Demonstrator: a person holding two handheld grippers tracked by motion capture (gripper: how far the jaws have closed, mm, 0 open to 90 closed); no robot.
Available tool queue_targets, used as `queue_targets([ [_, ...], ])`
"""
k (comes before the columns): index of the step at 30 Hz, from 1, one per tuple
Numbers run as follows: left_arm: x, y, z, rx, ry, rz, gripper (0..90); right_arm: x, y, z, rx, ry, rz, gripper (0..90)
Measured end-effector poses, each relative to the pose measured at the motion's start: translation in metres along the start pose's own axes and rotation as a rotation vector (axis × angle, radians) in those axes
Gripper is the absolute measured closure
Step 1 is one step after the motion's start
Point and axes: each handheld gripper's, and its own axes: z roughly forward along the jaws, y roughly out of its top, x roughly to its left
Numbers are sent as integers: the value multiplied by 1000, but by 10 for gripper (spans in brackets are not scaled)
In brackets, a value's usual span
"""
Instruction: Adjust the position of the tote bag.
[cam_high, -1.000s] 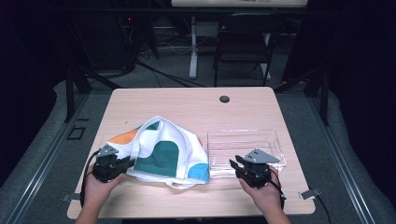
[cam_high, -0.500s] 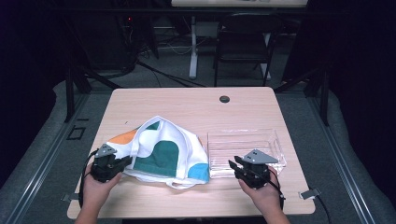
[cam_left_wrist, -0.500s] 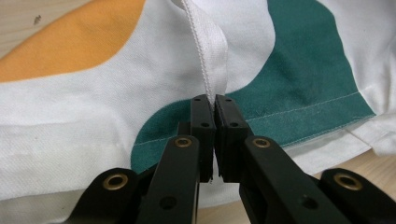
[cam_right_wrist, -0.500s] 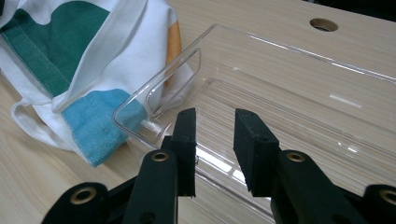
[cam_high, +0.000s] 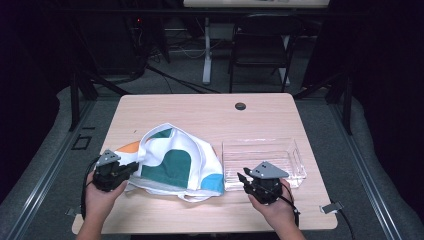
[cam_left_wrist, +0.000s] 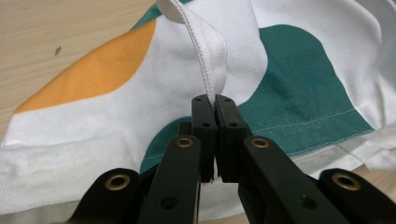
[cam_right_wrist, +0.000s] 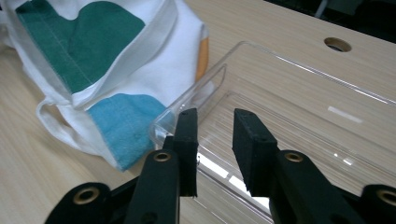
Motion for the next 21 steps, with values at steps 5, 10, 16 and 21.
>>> queue_targets([
  [5,0,5,-5,-17,9,9,885,11,8,6,15,27,-52,761],
  [10,3,8,-8,-35,8,-3,885,25,18,11,27,70,-112,803],
  [16,6,10,-10,-55,8,-14,885,40,28,22,54,129,-152,818],
  [21,9,10,-12,-63,4,-28,885,51,36,29,53,162,-171,819],
])
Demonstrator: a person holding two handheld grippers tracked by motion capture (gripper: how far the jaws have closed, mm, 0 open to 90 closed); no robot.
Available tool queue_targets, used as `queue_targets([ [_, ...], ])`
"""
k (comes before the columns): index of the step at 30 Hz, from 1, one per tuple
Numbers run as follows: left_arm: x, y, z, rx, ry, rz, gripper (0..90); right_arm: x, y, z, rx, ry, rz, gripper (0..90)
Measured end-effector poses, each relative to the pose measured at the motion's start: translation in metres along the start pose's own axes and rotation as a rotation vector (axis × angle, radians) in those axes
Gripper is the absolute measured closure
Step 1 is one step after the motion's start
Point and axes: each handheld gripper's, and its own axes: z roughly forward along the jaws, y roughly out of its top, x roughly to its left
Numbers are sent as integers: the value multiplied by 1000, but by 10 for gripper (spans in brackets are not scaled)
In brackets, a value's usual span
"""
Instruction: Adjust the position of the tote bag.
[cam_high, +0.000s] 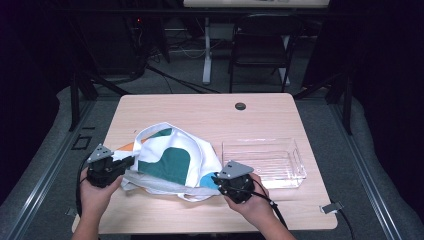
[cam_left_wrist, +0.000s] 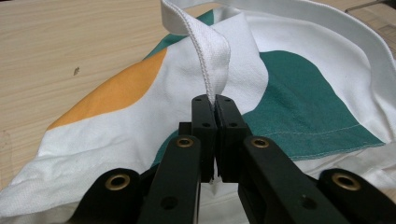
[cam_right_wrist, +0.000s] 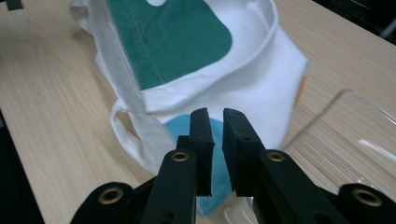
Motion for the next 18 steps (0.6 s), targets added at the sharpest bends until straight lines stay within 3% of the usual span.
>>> queue_targets([
  [1,1,0,0,-2,-2,-6,885,7,9,6,13,25,-39,819],
  [7,1,-1,0,-4,-7,-3,885,24,23,29,38,73,-104,817],
  [18,4,-1,0,-9,-10,-13,885,41,35,63,77,107,-135,806],
])
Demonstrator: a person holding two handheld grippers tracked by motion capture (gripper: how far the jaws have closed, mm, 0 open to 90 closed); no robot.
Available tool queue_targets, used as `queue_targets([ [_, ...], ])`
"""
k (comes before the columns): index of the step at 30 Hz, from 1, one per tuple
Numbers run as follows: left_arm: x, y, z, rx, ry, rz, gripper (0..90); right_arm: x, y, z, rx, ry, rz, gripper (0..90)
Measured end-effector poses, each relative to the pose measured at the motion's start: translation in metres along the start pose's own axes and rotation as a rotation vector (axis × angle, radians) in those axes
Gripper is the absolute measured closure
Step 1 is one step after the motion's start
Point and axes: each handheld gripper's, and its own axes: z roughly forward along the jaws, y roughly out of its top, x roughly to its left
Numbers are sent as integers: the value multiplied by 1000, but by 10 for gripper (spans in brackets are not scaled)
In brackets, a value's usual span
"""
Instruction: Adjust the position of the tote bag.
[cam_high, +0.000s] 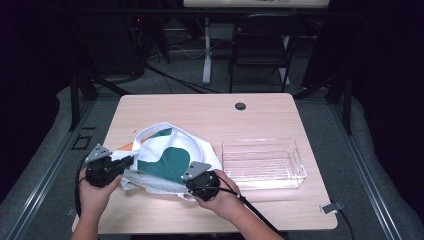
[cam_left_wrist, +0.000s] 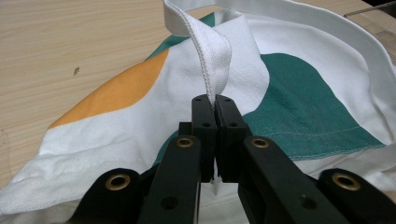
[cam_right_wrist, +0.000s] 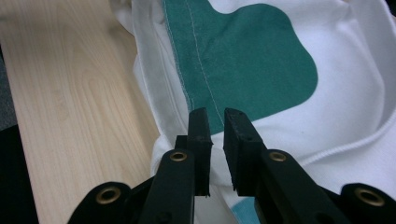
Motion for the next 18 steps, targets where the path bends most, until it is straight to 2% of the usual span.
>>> queue_targets([
  [7,1,0,0,0,0,-4,886,7,5,16,33,3,-32,785],
  [11,1,0,0,0,0,2,886,10,7,22,29,-6,-45,776],
  [18,1,-1,0,-4,-5,-6,886,15,10,30,56,-19,-79,757],
])
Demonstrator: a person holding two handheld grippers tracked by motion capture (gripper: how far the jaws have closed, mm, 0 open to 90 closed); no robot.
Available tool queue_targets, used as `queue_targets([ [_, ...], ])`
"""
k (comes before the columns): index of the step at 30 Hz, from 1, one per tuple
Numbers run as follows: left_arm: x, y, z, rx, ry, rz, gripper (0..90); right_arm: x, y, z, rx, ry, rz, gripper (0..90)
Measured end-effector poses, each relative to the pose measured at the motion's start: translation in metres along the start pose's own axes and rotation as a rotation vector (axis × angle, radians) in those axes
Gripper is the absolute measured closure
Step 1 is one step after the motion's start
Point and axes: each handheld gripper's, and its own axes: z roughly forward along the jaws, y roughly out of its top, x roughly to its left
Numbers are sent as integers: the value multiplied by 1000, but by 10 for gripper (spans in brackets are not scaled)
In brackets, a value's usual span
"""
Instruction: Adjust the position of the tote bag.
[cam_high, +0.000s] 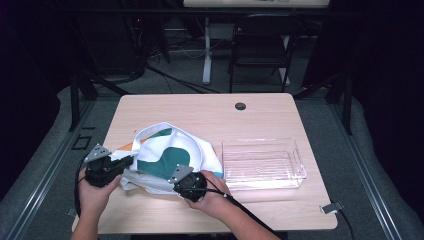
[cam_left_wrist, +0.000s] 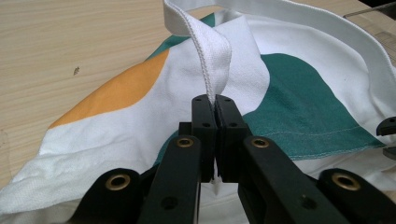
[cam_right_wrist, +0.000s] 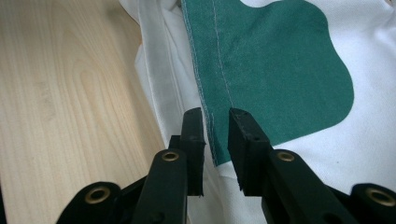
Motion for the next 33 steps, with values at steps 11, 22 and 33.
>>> queue_targets([
  [11,1,0,0,1,-2,-1,886,4,3,10,30,-31,-44,697],
  [22,2,-1,0,0,-4,0,886,3,4,10,18,-50,-51,771],
  [33,2,-1,0,-3,-3,-4,885,1,6,7,22,-45,-54,861],
])
